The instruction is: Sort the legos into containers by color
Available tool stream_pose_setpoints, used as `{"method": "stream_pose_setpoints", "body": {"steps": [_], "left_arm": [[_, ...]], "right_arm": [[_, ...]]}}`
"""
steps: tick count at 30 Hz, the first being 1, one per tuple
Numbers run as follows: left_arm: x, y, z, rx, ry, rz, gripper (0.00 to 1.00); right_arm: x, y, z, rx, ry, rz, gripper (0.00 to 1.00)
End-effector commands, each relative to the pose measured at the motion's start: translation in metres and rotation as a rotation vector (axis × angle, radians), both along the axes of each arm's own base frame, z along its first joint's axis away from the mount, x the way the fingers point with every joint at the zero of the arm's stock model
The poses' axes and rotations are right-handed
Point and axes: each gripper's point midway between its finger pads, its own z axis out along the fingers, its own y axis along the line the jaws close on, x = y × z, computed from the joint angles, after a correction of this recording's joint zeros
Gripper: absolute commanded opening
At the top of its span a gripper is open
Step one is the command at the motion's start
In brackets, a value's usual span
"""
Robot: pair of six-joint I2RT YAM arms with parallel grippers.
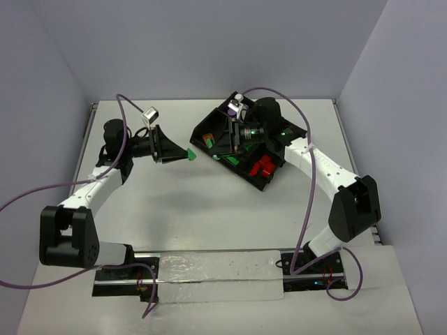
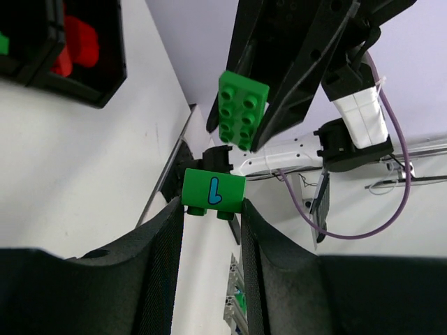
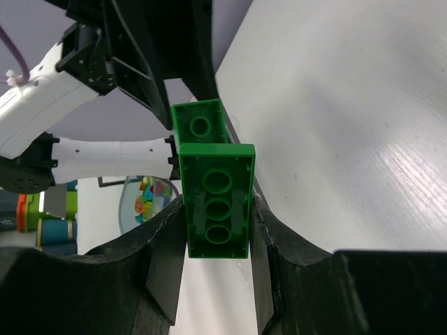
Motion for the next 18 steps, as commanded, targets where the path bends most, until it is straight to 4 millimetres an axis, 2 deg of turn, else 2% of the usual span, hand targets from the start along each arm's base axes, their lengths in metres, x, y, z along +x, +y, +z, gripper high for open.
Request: {"method": "stream_pose_setpoints", "body": {"steps": [1, 4, 6, 9, 13, 16, 18], "left_arm": [[-0.015, 0.007, -0.007, 0.031, -0.013, 0.015, 0.0], [-0.008, 0.014, -0.023, 0.087, 0.034, 0.072, 0.0], [0.006, 0.019, -0.034, 0.161, 0.077, 0.144, 0.0], [0.033, 0.024, -0.042, 0.246, 0.093, 0.241, 0.0], [0.048, 0.019, -0.043, 0.269, 0.108, 0.264, 0.0], [0.052, 0.009, -0.048, 0.295, 0.114, 0.261, 0.0], [0.059, 0.003, -0.05, 0.324, 0.116, 0.276, 0.0]], "right_arm": [[0.008, 0.002, -0.021, -0.016, 0.024, -0.011, 0.01], [0.016, 0.0, -0.032, -0.063, 0.035, -0.06, 0.0], [0.031, -0.01, -0.046, -0.158, 0.05, -0.168, 0.0], [0.065, -0.046, -0.072, -0.365, 0.073, -0.464, 0.0], [0.087, -0.093, -0.09, -0.515, 0.085, -0.708, 0.0], [0.104, -0.111, -0.095, -0.599, 0.04, -0.774, 0.01], [0.114, -0.114, -0.1, -0.637, 0.03, -0.779, 0.02]]}}
